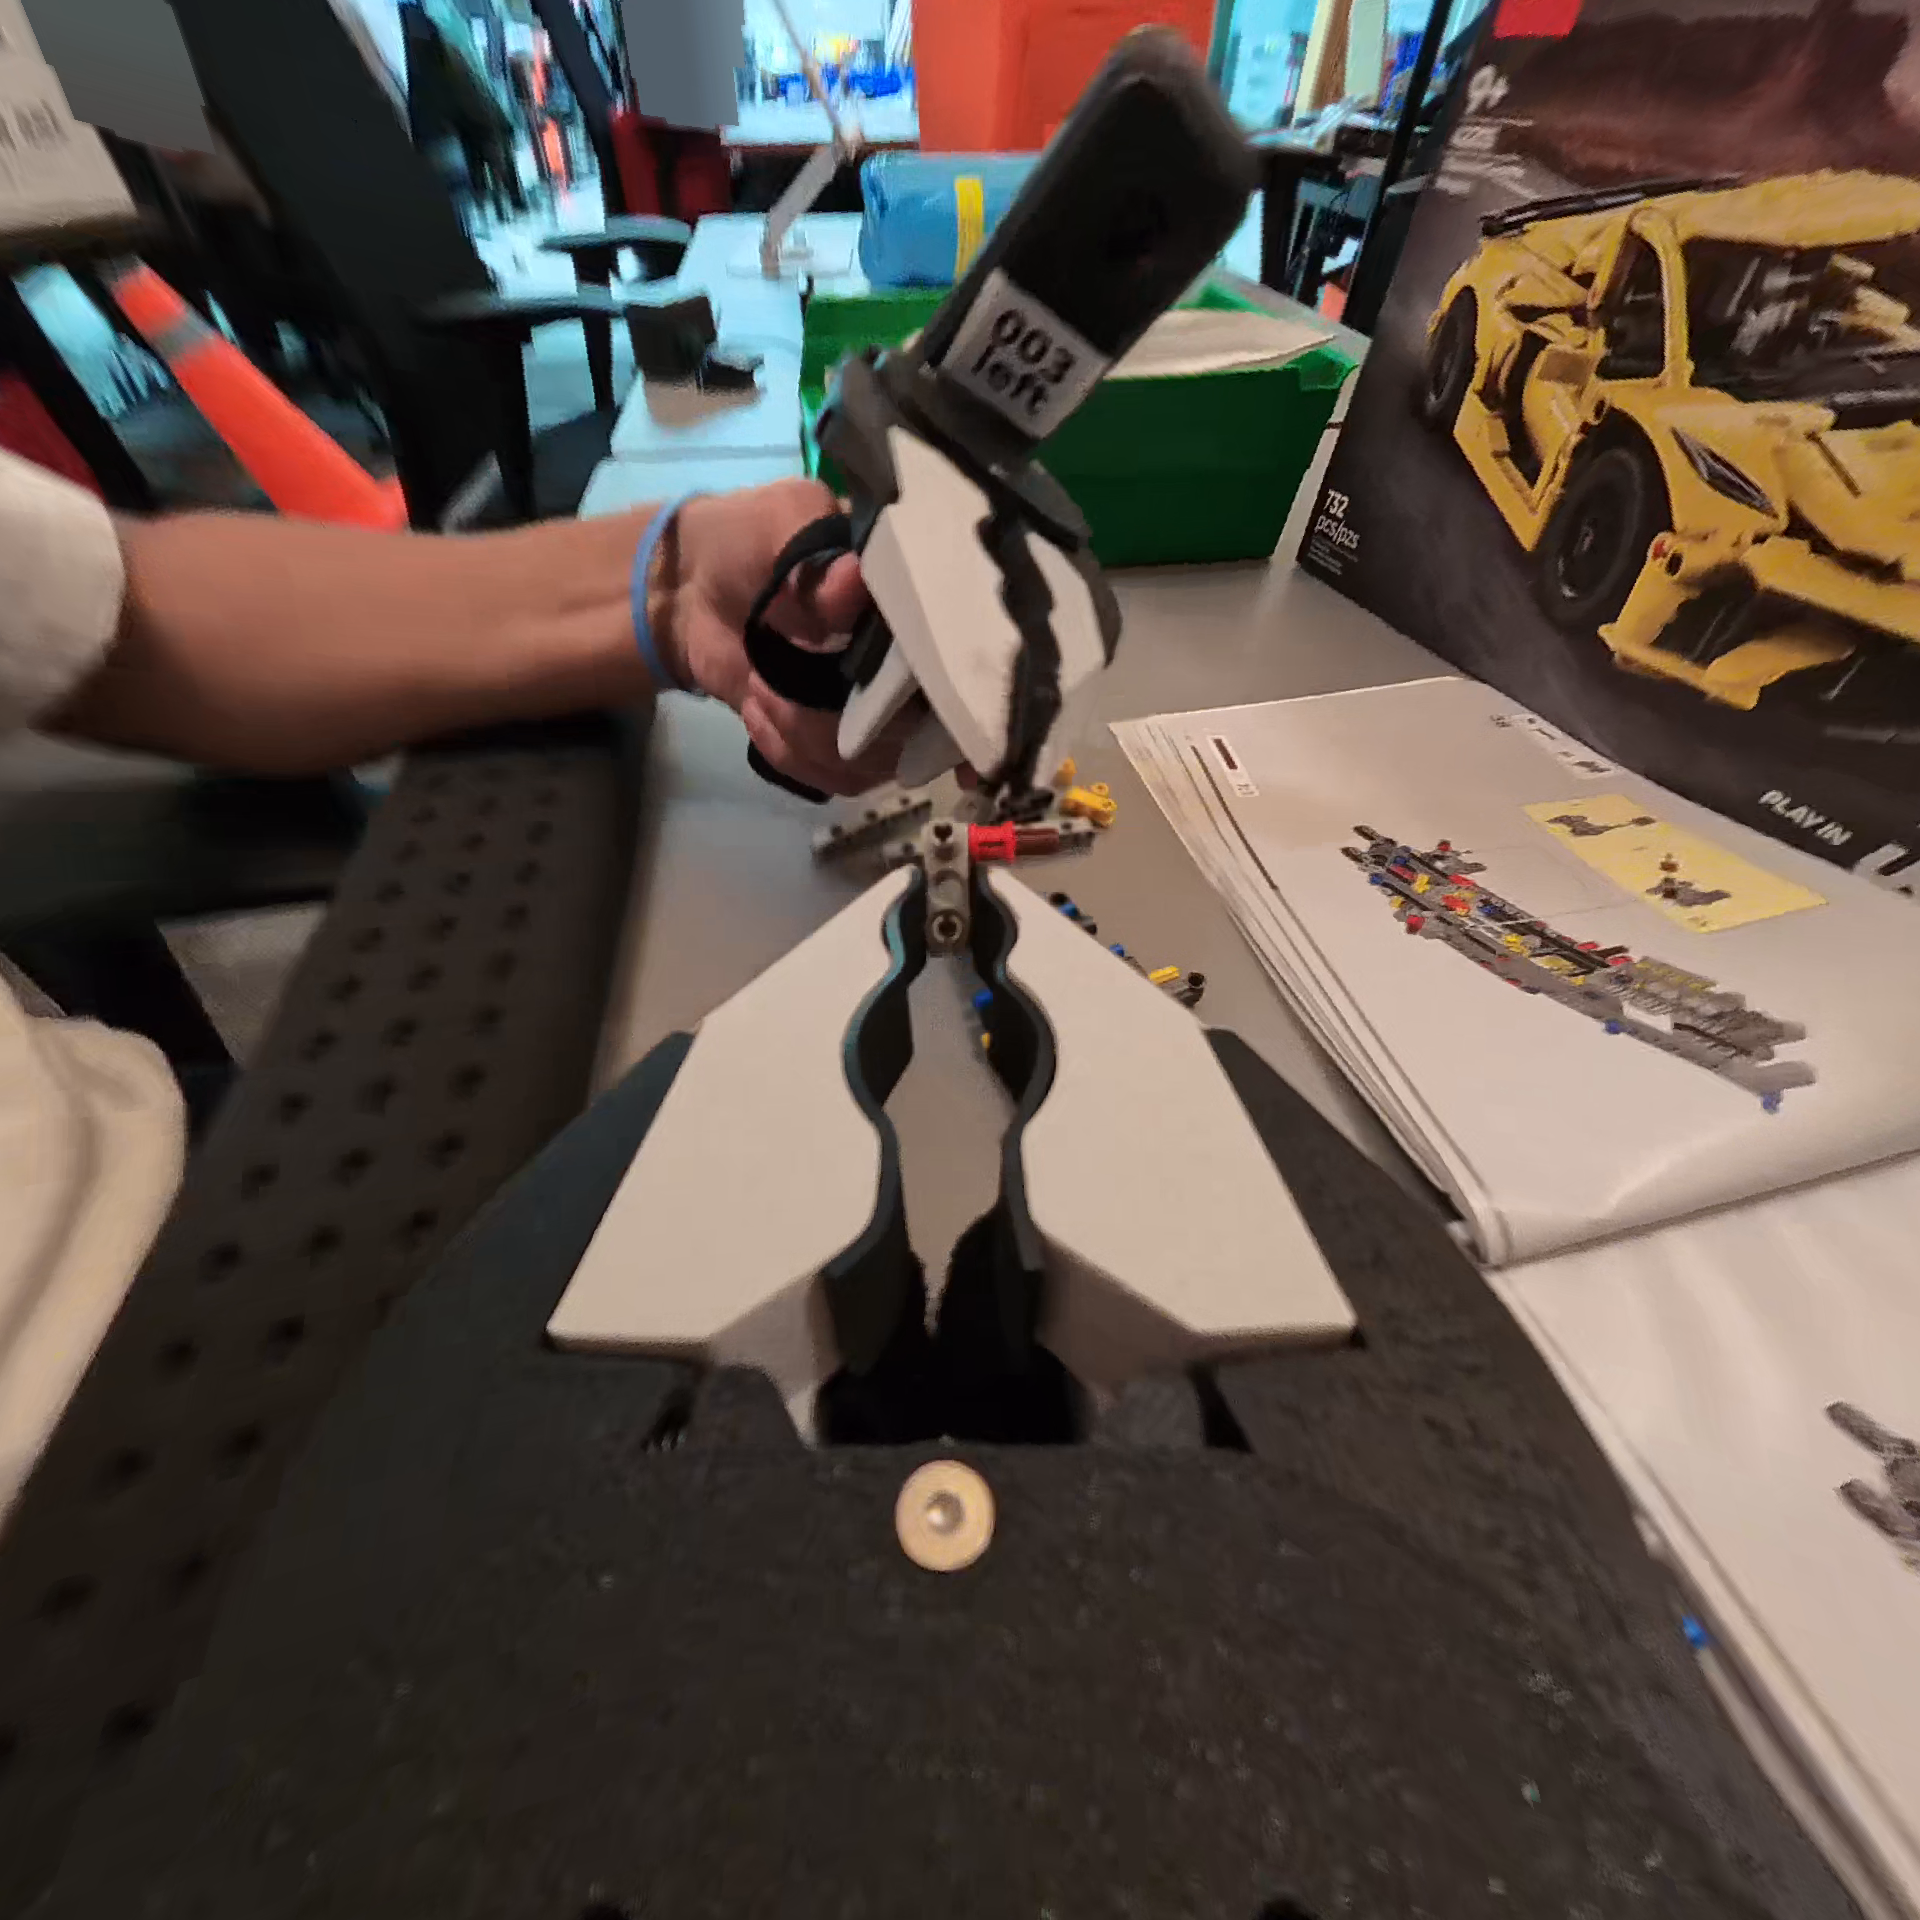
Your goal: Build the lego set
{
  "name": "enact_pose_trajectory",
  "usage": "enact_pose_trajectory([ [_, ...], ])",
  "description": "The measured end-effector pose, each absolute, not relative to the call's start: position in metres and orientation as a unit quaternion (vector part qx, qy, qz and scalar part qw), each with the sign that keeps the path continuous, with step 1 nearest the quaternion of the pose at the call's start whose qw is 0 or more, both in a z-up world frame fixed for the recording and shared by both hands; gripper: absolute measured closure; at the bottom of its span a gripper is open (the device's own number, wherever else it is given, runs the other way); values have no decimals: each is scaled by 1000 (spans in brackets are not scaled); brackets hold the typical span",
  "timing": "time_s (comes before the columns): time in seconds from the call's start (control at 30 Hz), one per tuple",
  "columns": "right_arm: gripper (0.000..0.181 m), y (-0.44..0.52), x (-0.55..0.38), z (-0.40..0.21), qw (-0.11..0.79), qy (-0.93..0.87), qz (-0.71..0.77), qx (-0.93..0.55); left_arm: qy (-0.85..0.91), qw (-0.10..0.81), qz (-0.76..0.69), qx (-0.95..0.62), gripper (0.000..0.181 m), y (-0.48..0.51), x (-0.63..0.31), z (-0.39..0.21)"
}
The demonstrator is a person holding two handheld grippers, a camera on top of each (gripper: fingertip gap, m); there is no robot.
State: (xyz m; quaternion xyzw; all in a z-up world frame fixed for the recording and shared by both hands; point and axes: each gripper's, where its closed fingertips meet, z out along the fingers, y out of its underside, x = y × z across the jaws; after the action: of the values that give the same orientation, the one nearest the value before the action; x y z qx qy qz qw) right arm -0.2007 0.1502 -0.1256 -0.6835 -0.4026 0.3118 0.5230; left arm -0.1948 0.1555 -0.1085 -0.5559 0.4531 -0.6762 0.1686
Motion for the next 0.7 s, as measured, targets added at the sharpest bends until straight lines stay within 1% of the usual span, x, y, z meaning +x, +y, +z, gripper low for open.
enact_pose_trajectory([
  [0.13, 175, 152, -197, -112, 502, -339, 405, -685, 481, 234, -651, -538, 178, 155, -196, -99],
  [0.23, 176, 152, -196, -110, 485, -315, 440, -687, 503, 272, -631, -525, 177, 152, -195, -95],
  [0.33, 176, 151, -194, -110, 474, -305, 459, -686, 520, 264, -637, -504, 168, 140, -196, -92],
  [0.47, 175, 149, -196, -111, 467, -310, 464, -686, 525, 273, -628, -505, 169, 141, -194, -95],
  [0.53, 175, 149, -196, -109, 468, -306, 469, -684, 522, 275, -623, -512, 163, 144, -194, -97],
  [0.63, 175, 149, -197, -108, 467, -304, 473, -682, 522, 277, -622, -515, 161, 145, -194, -97],
  [0.7, 175, 150, -196, -106, 474, -302, 472, -678, 520, 280, -615, -523, 155, 149, -194, -100],
])
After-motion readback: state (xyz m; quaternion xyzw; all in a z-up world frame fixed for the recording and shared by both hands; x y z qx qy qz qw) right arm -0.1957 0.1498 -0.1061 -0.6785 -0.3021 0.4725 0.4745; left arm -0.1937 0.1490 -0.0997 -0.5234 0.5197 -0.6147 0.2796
